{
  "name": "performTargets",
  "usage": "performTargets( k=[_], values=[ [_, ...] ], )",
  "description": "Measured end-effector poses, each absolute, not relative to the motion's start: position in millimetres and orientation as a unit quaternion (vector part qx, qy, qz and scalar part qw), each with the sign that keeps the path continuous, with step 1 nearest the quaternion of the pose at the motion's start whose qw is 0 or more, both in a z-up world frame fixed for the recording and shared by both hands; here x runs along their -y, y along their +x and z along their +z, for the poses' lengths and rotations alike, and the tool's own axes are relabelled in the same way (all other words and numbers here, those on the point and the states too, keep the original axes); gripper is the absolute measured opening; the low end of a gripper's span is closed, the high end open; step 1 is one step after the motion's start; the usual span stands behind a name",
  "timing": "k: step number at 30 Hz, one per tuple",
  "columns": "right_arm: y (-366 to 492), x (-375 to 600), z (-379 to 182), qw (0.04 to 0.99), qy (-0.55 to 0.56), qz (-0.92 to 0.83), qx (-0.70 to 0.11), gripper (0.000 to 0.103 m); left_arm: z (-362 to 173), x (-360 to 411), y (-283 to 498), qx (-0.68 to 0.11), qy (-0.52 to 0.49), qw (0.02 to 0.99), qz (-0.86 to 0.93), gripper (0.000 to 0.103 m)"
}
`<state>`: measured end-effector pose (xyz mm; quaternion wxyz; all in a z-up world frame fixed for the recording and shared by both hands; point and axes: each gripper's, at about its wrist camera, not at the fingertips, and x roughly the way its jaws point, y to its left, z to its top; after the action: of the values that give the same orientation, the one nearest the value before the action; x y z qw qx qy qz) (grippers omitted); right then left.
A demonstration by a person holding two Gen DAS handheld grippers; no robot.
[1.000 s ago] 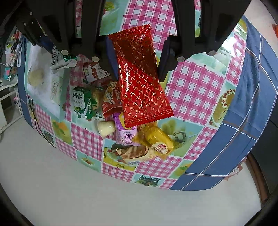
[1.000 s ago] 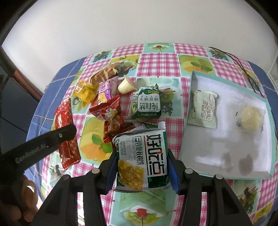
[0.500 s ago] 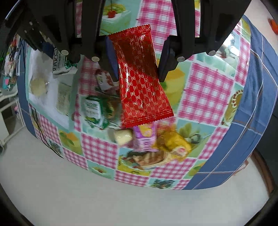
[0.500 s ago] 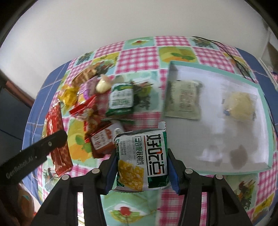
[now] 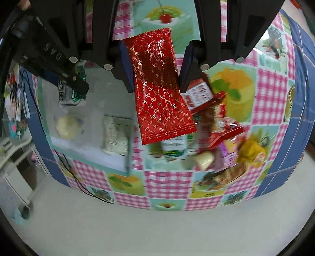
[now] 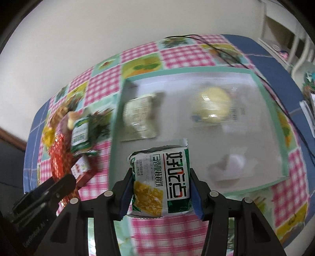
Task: Organize snacks
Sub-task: 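Lift the chip bag and red wrapper and carry them toward the tray, then lower both snacks into the tray and open both tools to release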
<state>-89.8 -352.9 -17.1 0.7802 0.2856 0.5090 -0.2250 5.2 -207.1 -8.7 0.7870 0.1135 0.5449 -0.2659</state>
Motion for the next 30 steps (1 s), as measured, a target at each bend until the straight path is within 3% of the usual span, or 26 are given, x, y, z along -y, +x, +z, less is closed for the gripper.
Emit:
performTargets(
  k=[30],
  values=[
    [-114.5,425.1,-50.2,0.750,0.312,-0.293,-0.505,0.054,-42.7,299.4,-6.8,-0.508,0.168,0.779,-0.328,0.047]
  ],
)
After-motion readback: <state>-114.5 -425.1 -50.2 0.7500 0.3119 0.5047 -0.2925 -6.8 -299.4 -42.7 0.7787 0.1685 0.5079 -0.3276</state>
